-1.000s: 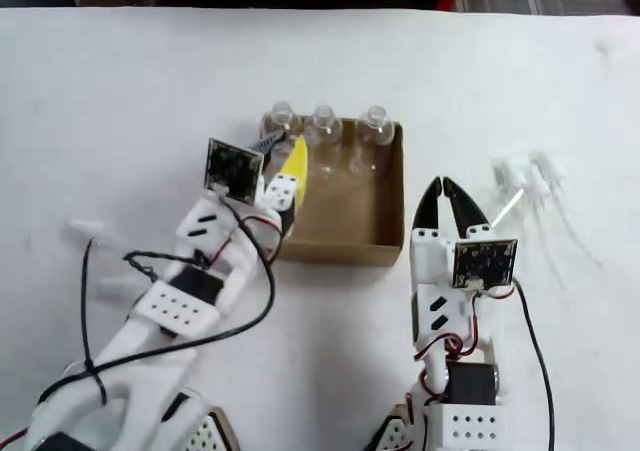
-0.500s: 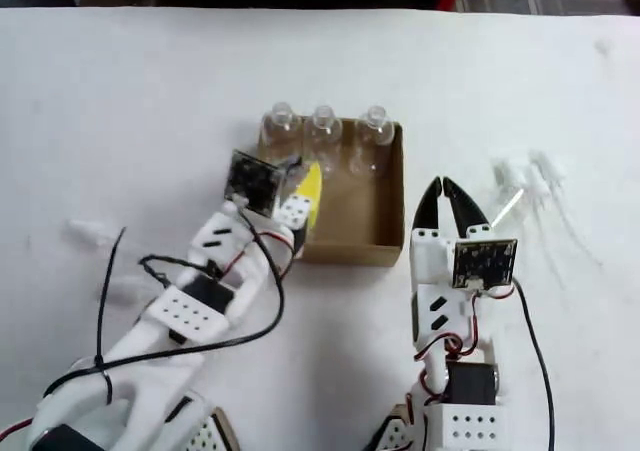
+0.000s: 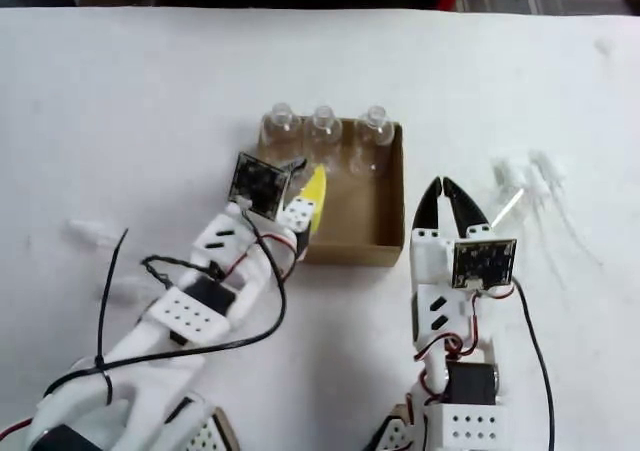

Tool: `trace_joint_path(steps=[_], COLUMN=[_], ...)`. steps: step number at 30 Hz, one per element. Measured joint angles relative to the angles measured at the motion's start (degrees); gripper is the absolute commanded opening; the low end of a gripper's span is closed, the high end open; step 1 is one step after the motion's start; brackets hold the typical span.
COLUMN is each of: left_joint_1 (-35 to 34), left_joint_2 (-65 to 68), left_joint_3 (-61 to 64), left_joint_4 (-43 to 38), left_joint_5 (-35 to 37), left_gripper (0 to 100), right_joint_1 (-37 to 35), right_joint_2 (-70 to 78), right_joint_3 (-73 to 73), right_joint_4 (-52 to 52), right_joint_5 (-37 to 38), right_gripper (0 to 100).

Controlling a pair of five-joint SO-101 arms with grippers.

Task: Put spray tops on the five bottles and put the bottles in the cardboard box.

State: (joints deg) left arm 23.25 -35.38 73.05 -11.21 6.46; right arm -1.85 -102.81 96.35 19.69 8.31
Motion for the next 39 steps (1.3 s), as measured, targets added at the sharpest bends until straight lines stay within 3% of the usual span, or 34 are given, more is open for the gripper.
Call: trace_joint_path(steps=[6, 21, 39], left_joint_1=[-0.2, -0.4, -0.4], left_joint_2=[0.0, -12.0, -12.9], left_joint_3=[0.0, -0.5, -0.5], left_joint_4=[1.4, 21.4, 21.5], left_joint_5=[0.0, 0.0, 0.0], left_gripper=[9, 18, 18], right_joint_1=[0.0, 0.0, 0.0], right_joint_2=[0.0, 0.0, 0.0], right_joint_3=[0.0, 0.0, 0.0], right_joint_4=[0.0, 0.0, 0.0], right_joint_5=[0.0, 0.0, 0.0], right_gripper=[2.2, 2.2, 2.2])
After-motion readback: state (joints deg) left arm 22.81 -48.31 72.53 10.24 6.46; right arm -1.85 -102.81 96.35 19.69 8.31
